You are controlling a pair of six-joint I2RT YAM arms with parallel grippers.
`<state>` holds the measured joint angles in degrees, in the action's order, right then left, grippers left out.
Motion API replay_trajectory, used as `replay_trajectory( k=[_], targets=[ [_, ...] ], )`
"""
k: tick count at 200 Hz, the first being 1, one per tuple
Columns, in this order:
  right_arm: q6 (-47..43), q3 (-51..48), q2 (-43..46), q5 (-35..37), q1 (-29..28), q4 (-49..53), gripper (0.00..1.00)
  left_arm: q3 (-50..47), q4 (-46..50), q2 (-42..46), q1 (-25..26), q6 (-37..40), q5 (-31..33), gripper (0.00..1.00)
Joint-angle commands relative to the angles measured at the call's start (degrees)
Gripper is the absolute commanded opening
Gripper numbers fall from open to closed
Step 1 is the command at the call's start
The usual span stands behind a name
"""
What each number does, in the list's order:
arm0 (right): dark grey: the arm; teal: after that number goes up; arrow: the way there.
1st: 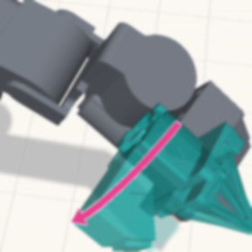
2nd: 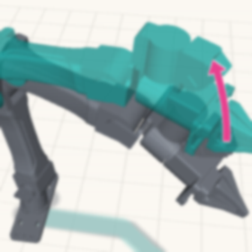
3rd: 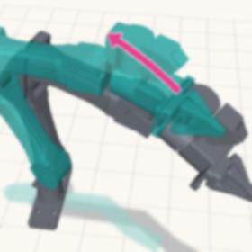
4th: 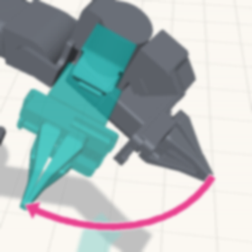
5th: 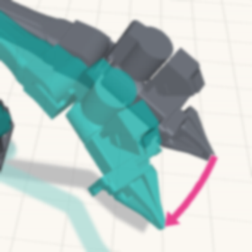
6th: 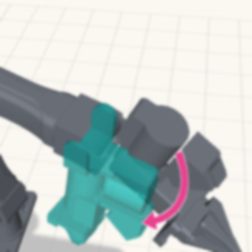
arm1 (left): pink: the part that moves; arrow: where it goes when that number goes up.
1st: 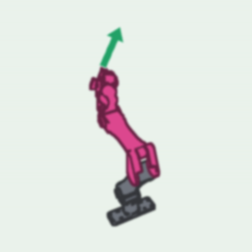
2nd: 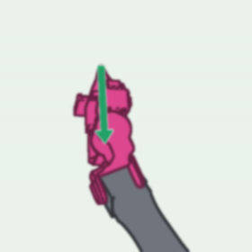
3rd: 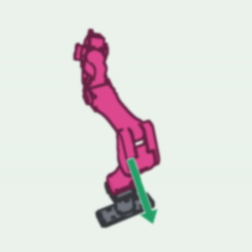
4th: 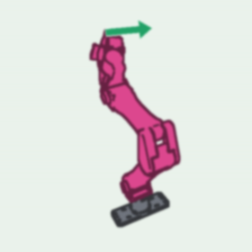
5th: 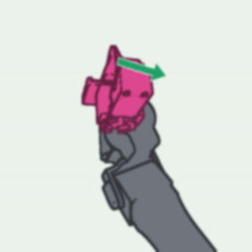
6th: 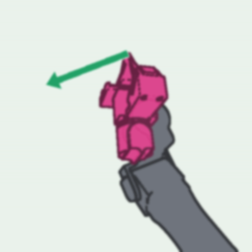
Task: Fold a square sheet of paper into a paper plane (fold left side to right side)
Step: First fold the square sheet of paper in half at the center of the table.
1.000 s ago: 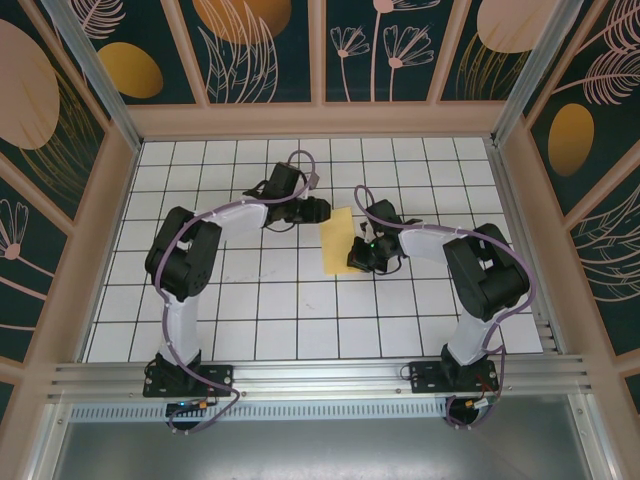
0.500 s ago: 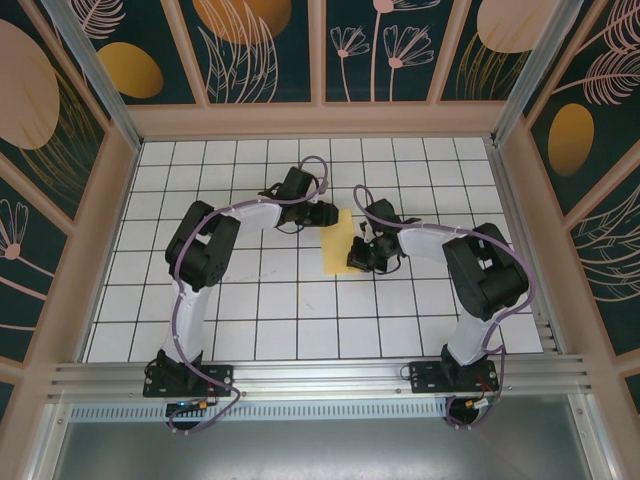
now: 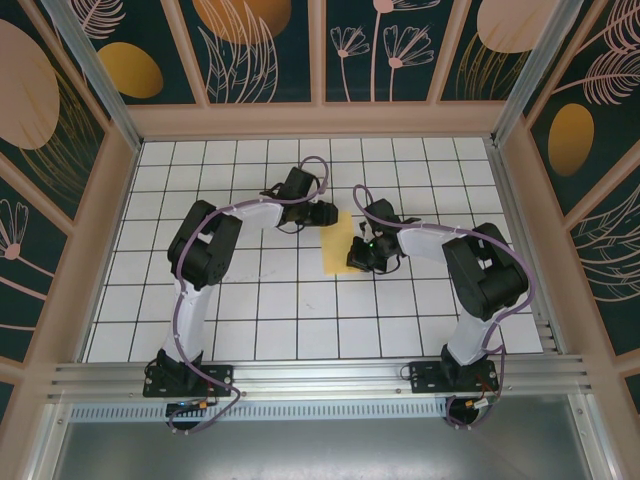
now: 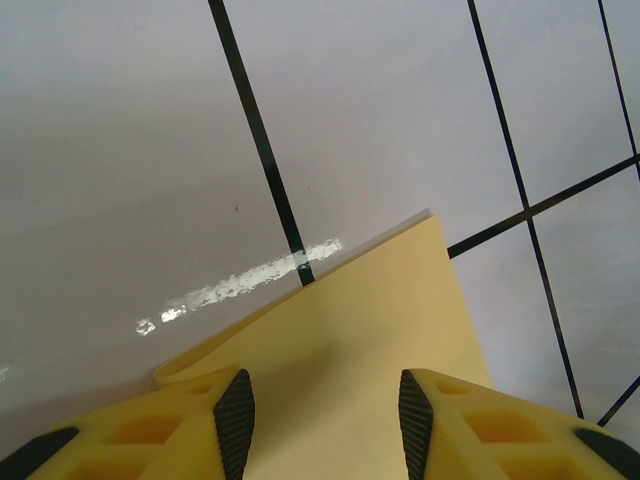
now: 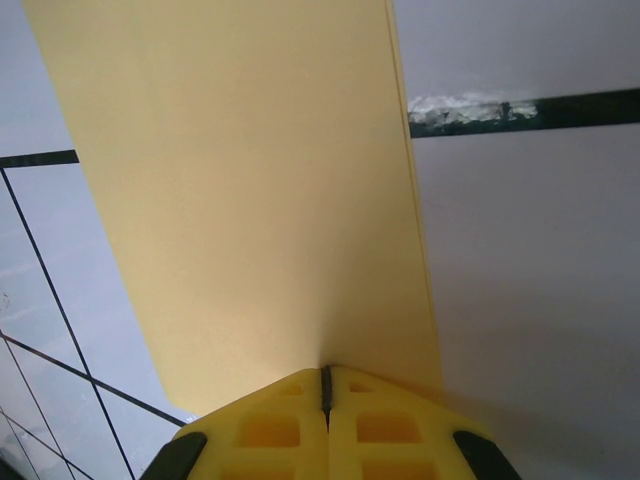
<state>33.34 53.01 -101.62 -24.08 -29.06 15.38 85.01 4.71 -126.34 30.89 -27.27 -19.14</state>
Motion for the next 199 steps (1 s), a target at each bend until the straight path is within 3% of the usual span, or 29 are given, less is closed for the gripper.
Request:
replay_trajectory(
  k=[1, 79, 115, 135, 154, 199],
  targets=[
    [-1.0, -2.5, -4.5, 6.9, -0.8, 6.9, 0.03, 2.4, 2.1, -2.7, -3.2, 1.8, 6.2, 0.49],
    [-1.0, -2.1, -3.2, 3.7, -1.4, 3.7, 0.05, 10.4, 7.5, -0.1, -5.3, 5.2, 6.1, 0.52],
    [-2.4, 2.7, 1.9, 2.7, -1.4, 1.9, 0.12, 1.4, 3.6, 9.8, -5.2, 4.4, 3.5, 0.52],
    [-3.3, 5.2, 4.7, 4.2, -0.8, 2.7, 0.25, -5.2, 1.4, 15.7, -5.1, 2.9, 0.6, 0.52],
    [-4.1, 6.4, 6.3, 6.4, 0.6, 3.6, 0.32, -11.0, -1.3, 19.8, -4.1, 0.7, -2.8, 0.52],
    [-3.4, 2.8, 8.1, 5.6, 5.6, 0.3, 0.38, -17.5, -5.7, 21.7, 0.3, -5.0, -7.6, 0.51]
  ],
)
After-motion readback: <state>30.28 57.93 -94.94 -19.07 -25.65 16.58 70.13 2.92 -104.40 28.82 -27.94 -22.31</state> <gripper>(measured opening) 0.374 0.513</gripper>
